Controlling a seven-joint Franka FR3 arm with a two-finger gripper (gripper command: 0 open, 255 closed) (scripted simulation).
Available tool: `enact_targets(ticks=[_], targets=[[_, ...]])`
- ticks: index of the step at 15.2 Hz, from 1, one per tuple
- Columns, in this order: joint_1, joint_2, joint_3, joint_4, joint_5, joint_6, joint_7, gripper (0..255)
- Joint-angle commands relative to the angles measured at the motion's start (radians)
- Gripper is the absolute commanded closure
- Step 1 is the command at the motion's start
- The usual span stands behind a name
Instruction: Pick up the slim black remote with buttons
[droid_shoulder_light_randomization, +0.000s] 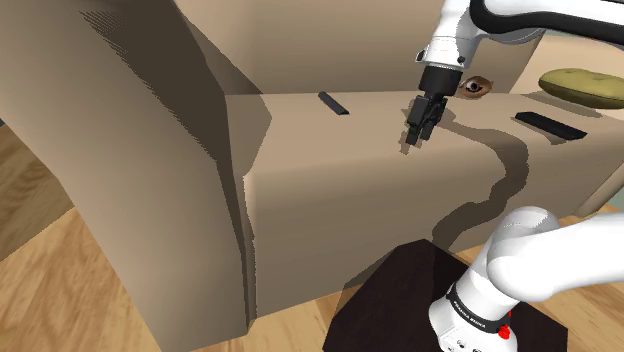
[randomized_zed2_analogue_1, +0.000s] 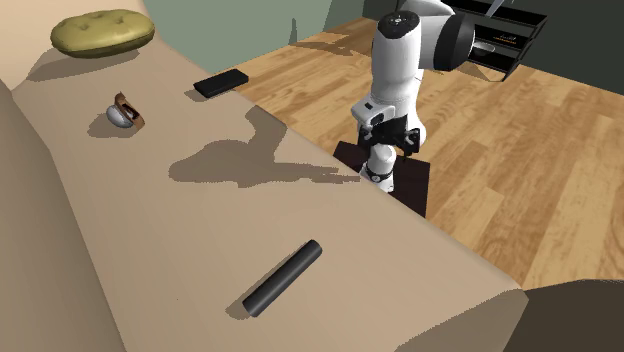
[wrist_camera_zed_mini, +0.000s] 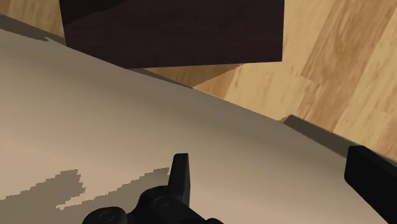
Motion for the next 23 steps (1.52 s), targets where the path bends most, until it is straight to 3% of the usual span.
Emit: enact_targets(ticks=[1, 12, 23], targets=[[0.0, 0.0, 0.0, 0.0, 0.0, 0.0, 0.0, 0], [-0.042, 0.393, 0.012, 0.272, -0.007, 0.164, 0.133, 0], [-0.081, 0.797, -0.015, 0.697, -0.021, 0.181, 0.258, 0]])
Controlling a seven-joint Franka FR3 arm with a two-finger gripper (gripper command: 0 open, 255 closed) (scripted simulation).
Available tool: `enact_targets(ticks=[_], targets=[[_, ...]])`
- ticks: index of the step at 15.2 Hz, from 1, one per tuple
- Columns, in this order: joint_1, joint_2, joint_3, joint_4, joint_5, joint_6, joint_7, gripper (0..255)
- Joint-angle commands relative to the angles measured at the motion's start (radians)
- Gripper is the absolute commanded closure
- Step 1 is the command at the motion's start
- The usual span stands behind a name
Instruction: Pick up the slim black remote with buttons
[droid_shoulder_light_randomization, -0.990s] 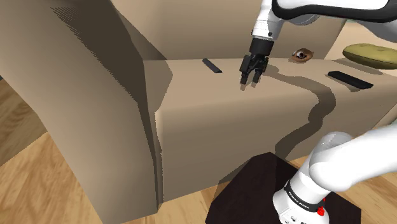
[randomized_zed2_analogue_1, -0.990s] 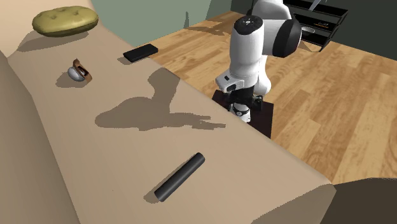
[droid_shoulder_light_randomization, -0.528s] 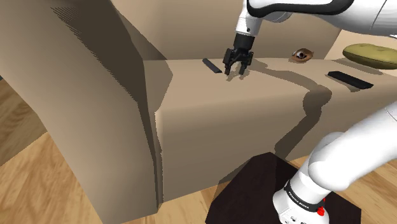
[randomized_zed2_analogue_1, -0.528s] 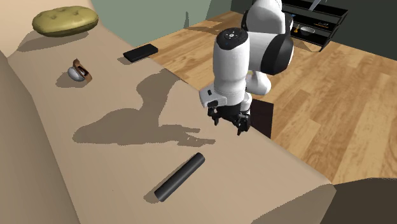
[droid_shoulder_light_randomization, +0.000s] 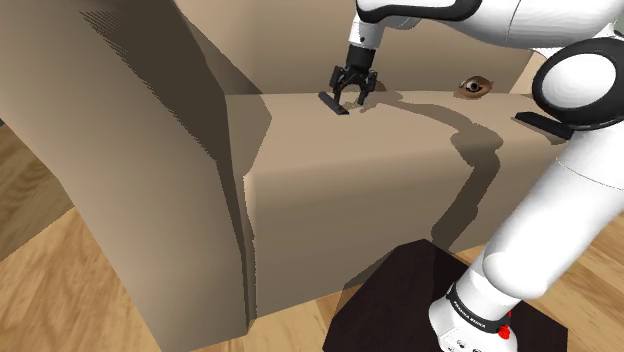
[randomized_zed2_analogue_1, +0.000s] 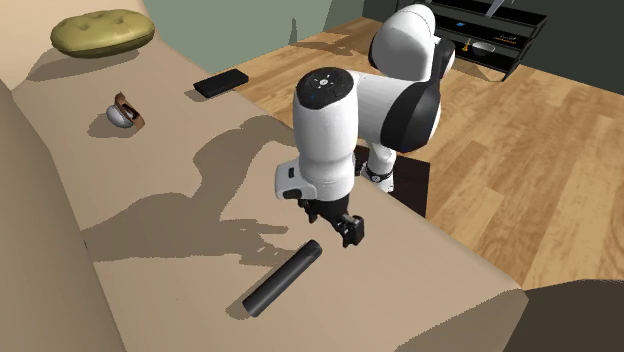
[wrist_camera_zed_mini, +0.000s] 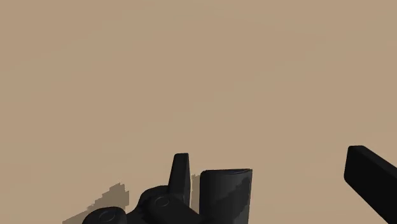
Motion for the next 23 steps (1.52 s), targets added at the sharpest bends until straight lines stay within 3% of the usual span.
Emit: enact_targets(ticks=[1, 7, 17, 18, 23], targets=[[-0.007, 0.071, -0.007, 0.088, -0.001, -0.01, 0.023, 0], [-0.043, 0.339, -0.035, 0.459, 0.01, -0.095, 0.082, 0], [-0.035, 0.299, -0.034, 0.296, 0.005, 0.028, 0.078, 0], [-0.035, 0.298, -0.034, 0.294, 0.005, 0.029, 0.078, 255], [-0.034, 0.298, -0.034, 0.293, 0.005, 0.029, 0.079, 255]])
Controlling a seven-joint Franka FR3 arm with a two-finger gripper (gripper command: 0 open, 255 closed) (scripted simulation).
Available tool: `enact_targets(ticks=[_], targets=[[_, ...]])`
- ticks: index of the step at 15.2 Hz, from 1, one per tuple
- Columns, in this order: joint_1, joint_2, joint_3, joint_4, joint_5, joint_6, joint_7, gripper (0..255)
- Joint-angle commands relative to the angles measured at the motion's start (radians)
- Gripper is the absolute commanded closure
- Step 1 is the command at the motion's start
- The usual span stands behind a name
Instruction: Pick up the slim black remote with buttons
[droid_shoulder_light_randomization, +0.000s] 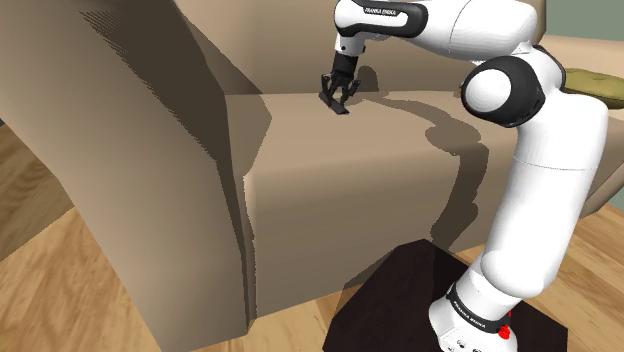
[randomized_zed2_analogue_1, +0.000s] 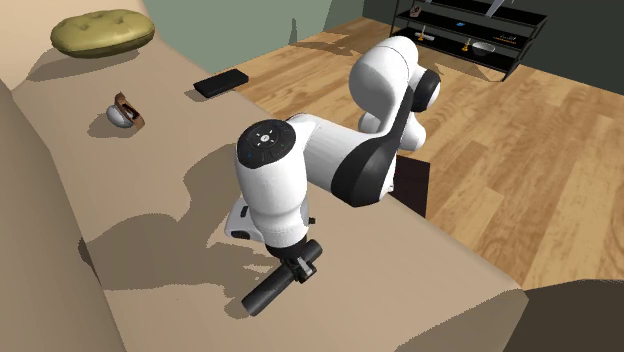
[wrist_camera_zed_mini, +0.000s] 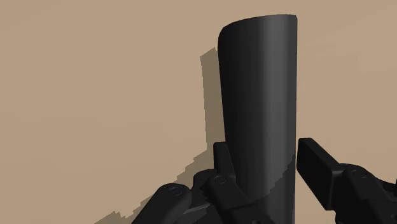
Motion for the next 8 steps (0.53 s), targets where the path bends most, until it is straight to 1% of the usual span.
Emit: enact_targets(ticks=[1, 4, 8], targets=[[0.001, 0.001, 0.001, -0.003, 0.001, 0.0, 0.0, 255], [0.0, 0.003, 0.0, 0.001, 0.001, -0.002, -0.001, 255], [-0.004, 0.022, 0.0, 0.082, 0.003, -0.065, 0.002, 255]])
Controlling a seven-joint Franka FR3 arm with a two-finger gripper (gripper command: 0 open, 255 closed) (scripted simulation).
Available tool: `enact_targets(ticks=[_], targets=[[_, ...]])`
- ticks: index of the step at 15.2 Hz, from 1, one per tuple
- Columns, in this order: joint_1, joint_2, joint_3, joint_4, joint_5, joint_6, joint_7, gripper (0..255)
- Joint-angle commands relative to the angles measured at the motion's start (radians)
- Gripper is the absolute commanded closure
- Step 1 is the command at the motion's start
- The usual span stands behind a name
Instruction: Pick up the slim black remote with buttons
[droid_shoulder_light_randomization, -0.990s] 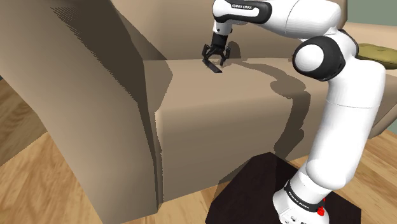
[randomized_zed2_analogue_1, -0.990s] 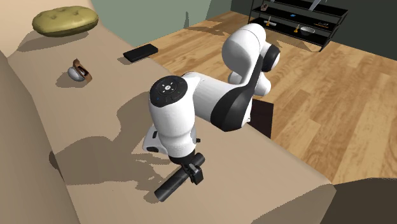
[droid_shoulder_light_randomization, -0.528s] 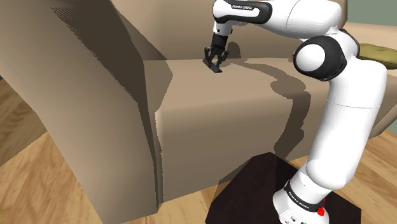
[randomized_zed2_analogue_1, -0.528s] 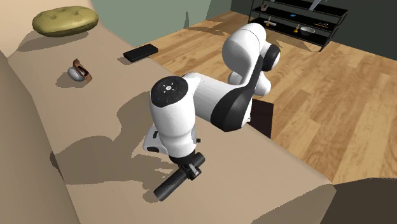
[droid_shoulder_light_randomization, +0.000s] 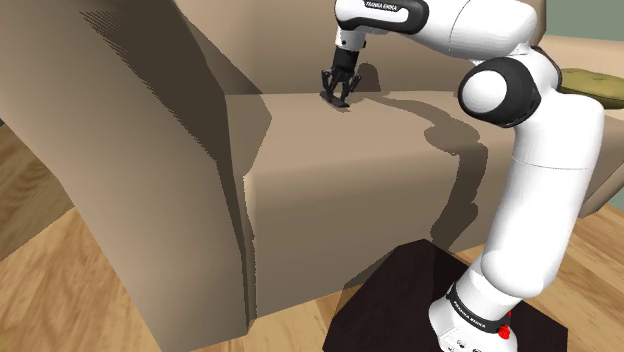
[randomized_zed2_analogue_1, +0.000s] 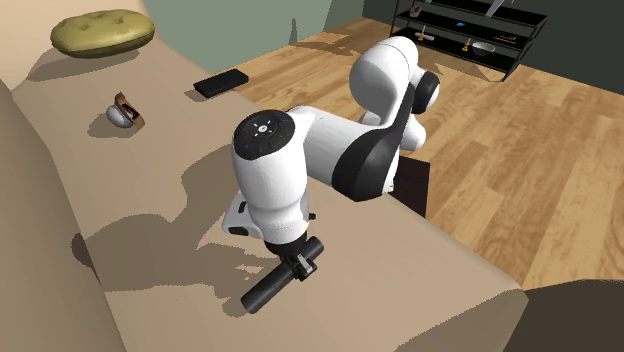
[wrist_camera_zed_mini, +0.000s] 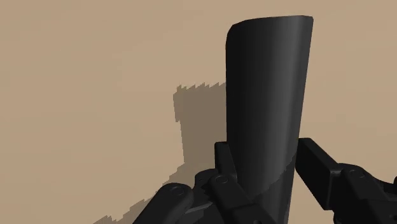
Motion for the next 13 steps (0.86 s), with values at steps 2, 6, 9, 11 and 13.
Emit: enact_targets(ticks=[2, 6, 9, 11, 13], targets=[[-0.004, 0.017, -0.001, 0.065, 0.002, -0.048, 0.001, 255], [-0.009, 0.048, -0.001, 0.168, 0.006, -0.12, 0.004, 255], [-0.015, 0.081, 0.0, 0.26, 0.011, -0.18, 0.006, 255], [-0.02, 0.109, 0.0, 0.333, 0.015, -0.225, 0.008, 255], [-0.021, 0.111, 0.0, 0.339, 0.015, -0.228, 0.008, 255]])
